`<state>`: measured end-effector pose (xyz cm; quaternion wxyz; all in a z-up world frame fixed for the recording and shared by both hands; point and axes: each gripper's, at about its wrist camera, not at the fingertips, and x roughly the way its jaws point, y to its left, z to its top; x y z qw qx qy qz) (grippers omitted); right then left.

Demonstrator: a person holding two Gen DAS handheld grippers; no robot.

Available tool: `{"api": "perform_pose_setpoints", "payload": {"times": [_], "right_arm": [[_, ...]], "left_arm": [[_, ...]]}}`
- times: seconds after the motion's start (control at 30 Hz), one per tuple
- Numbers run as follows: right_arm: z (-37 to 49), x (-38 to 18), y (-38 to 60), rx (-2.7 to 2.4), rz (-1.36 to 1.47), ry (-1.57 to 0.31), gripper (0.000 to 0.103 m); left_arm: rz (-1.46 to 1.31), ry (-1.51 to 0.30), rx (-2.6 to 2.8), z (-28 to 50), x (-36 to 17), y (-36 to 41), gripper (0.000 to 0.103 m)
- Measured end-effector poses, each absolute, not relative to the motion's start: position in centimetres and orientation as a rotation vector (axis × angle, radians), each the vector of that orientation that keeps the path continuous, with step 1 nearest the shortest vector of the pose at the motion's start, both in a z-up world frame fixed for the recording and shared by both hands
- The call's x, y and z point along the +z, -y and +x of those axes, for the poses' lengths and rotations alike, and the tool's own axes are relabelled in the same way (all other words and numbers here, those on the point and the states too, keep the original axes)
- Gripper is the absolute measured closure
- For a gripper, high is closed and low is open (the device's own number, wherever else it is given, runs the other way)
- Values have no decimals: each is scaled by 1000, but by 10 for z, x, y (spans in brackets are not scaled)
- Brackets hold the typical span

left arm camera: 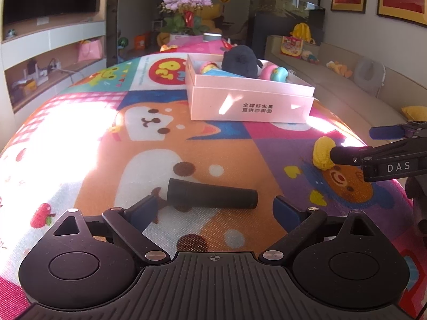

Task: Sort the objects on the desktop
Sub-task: 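Lift the yellow corn with the right tool and hold it above the mat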

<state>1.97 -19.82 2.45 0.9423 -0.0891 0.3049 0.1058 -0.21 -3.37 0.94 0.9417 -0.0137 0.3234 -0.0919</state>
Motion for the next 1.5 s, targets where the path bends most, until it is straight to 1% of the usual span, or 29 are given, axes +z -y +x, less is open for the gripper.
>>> {"api": "perform_pose_setpoints", "payload": {"times": [0.1, 0.2, 0.27, 0.33, 0.57, 0.7, 0.87, 1.0, 1.13, 1.23, 1.33, 1.5], "right_arm": [[27, 19, 191, 281, -187, -608, 0], [44, 13, 189, 350, -166, -655, 2], [54, 10, 188, 369, -159, -700, 11], [56, 10, 190, 357, -139, -721, 12], [40, 11, 191, 501, 24, -786, 12], [37, 15, 189, 522, 51, -766, 12], [44, 13, 181, 589, 116, -827, 12], [43, 14, 170, 616, 139, -822, 10], [33, 23, 171, 569, 92, -770, 10], [22, 31, 177, 479, 17, -697, 10], [20, 30, 181, 387, -86, -653, 6], [39, 17, 184, 384, -105, -721, 6]], "left_arm": [[-31, -663, -184, -2, 9, 34, 6], [-28, -666, -180, -2, 9, 34, 6], [-25, -668, -174, -2, 9, 35, 5], [-22, -670, -170, -1, 8, 35, 5], [-13, -678, -168, 0, 8, 37, 4], [-10, -679, -165, 0, 7, 37, 4], [-12, -678, -166, -1, 8, 37, 4], [-14, -678, -165, 0, 7, 36, 4], [-17, -677, -165, 0, 7, 35, 3], [-24, -676, -167, -1, 8, 34, 3], [-24, -675, -167, -1, 8, 34, 3], [-31, -672, -164, -1, 8, 34, 3]]}}
